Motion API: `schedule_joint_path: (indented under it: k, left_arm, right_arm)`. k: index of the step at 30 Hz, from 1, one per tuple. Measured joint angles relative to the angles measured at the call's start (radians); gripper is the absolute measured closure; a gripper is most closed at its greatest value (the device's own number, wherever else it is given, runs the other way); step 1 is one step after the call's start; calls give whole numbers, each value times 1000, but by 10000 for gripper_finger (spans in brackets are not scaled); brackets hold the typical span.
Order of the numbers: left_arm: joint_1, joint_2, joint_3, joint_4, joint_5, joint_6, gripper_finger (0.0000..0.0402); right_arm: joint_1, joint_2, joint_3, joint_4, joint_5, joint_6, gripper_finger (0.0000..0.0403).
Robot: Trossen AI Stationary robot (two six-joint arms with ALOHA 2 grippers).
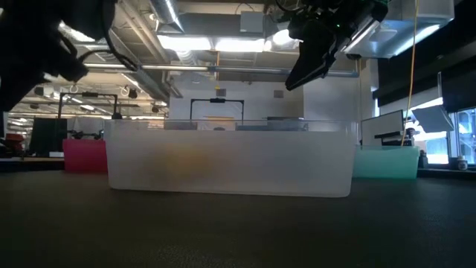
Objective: Sort produce into baskets
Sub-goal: Put the apple into the blue bin
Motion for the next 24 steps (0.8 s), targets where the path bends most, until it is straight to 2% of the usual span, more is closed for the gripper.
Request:
schedule_joint_path:
  k: [11,24]
  left_arm:
    - [55,33,-35,34,22,107,11]
    - [55,268,-35,22,80,279,22]
  right_arm:
    - [0,0,0,0,0,2,271]
    - [0,0,0,-2,0,2,271]
